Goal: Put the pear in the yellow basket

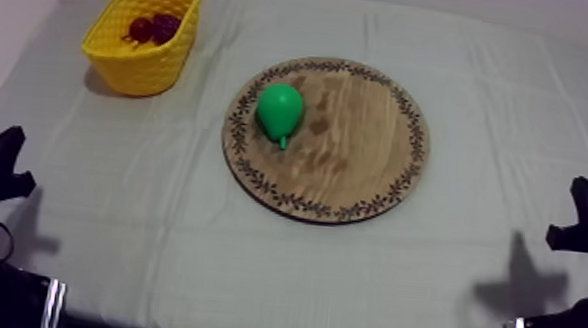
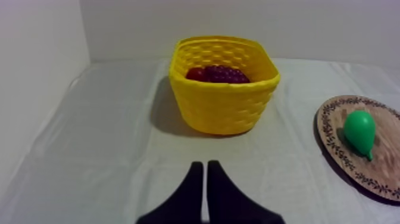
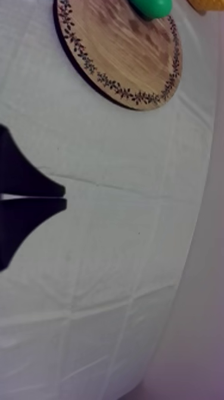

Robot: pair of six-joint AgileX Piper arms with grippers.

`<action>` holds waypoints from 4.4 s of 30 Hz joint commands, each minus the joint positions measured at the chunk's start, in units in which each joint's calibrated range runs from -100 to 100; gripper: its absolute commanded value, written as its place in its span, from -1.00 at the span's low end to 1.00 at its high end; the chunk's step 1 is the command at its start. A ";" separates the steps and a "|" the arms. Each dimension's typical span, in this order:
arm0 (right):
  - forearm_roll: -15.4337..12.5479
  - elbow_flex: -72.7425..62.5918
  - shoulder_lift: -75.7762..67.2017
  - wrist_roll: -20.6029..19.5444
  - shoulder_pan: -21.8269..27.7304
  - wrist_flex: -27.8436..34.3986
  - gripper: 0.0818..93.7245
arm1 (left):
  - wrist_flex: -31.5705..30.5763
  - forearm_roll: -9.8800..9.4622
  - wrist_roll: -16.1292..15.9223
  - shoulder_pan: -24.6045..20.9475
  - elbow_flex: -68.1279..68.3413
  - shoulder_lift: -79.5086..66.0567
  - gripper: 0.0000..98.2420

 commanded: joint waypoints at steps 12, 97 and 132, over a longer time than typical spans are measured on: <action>0.02 0.05 -0.05 -0.01 0.01 0.02 -0.99 | 0.61 0.01 1.38 1.08 -0.11 -0.08 -1.00; 0.02 0.05 -0.05 0.04 -0.06 0.02 -0.99 | 30.72 -16.93 27.11 31.56 -90.74 99.52 -0.89; 0.02 0.05 -0.05 0.02 -0.06 0.02 -0.99 | 38.80 -13.58 25.22 31.47 -94.22 106.78 0.94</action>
